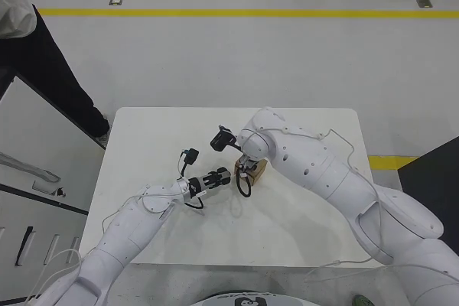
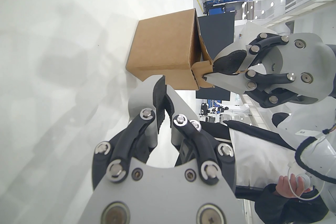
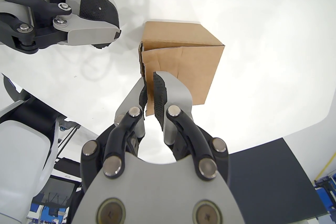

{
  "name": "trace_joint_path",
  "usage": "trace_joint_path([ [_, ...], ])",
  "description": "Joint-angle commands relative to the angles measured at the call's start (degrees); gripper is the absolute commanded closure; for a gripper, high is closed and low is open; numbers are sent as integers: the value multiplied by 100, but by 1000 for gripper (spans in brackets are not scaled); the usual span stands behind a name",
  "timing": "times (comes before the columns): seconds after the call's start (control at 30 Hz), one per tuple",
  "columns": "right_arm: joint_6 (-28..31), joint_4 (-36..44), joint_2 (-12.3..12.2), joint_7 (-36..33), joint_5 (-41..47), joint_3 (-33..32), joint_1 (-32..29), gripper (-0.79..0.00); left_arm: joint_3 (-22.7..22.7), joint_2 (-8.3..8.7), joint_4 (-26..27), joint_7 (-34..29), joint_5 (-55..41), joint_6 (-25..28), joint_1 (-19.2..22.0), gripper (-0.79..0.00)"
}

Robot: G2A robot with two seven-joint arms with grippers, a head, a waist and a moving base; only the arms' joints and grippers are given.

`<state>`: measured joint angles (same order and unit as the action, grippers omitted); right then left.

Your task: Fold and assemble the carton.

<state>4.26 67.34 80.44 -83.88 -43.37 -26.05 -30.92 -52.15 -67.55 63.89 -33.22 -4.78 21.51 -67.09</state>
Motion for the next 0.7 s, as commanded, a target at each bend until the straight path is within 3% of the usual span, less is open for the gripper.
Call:
trace_joint_path([
  [0.0,4,-16,7,-3,7,-14,-20,0,0,0,0,0,0,0,0,0],
  [0.33,-7,-55,39,5,29,-107,-93,-40,0,0,0,0,0,0,0,0],
  [0.47,-21,-66,46,-4,40,-151,-124,-139,0,0,0,0,0,0,0,0],
  [0.67,-13,-118,60,-11,34,-185,-181,-102,0,0,0,0,0,0,0,0],
])
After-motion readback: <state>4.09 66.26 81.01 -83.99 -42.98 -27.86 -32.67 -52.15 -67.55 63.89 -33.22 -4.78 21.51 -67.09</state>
